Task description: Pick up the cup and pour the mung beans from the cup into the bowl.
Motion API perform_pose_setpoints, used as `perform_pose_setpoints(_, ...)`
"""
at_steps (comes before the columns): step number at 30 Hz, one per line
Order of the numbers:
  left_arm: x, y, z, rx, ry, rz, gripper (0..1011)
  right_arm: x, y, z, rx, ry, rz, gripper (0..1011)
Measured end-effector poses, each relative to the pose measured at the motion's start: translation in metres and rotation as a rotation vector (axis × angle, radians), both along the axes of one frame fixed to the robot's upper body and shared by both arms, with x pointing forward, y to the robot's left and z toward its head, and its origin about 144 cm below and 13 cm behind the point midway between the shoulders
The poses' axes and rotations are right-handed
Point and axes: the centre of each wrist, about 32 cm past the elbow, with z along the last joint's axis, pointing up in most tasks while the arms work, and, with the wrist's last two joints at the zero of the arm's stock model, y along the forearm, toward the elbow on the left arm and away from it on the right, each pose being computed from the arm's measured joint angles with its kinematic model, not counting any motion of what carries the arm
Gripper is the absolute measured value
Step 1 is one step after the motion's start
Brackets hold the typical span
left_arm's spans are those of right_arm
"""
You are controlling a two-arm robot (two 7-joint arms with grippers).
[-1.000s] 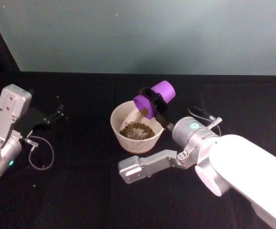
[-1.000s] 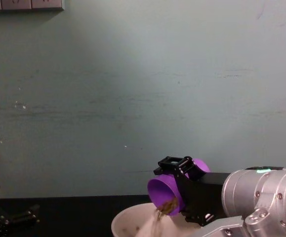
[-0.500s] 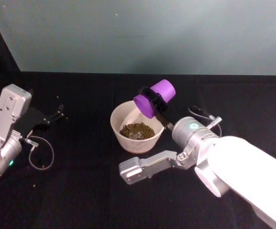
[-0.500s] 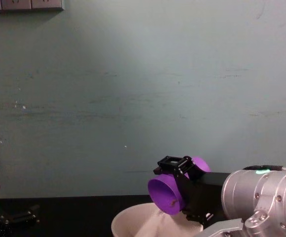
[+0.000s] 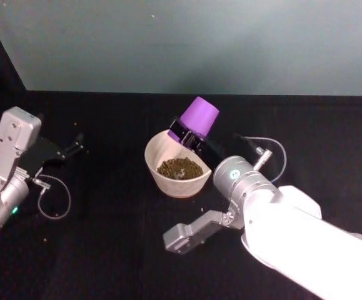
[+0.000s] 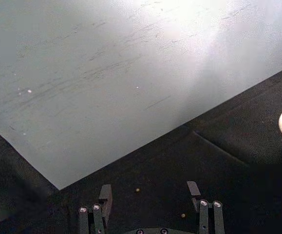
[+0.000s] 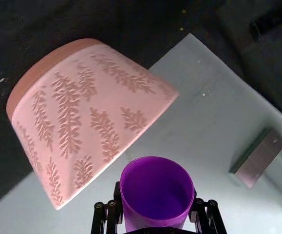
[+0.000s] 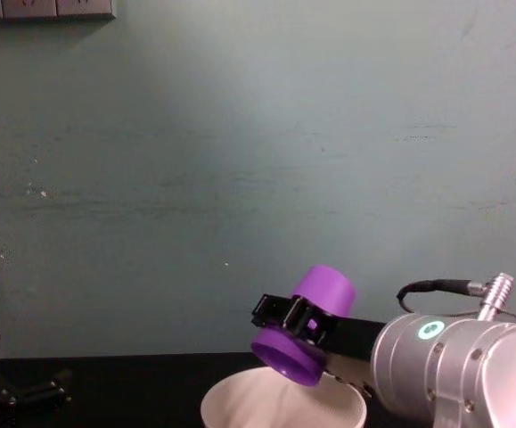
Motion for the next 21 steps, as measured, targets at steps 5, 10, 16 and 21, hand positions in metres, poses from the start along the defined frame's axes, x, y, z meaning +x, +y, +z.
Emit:
perform_pose_setpoints(5,0.0,0.0,0.0,0.0,0.0,0.0,1000,-0.003,0.005,0.0,-0.08,-0.04,0.01,734)
perform_pose_setpoints(10,0.0,0.0,0.0,0.0,0.0,0.0,1000,-0.006,0.009,0.0,-0.144,-0.078,0.017,734)
perform_pose_setpoints(16,0.0,0.0,0.0,0.0,0.0,0.0,1000,-0.008,0.012,0.0,-0.205,-0.106,0.019,734)
perform_pose_setpoints(21,0.0,0.0,0.0,0.0,0.0,0.0,1000,-0.009,0.013,0.0,-0.223,-0.116,0.019,734)
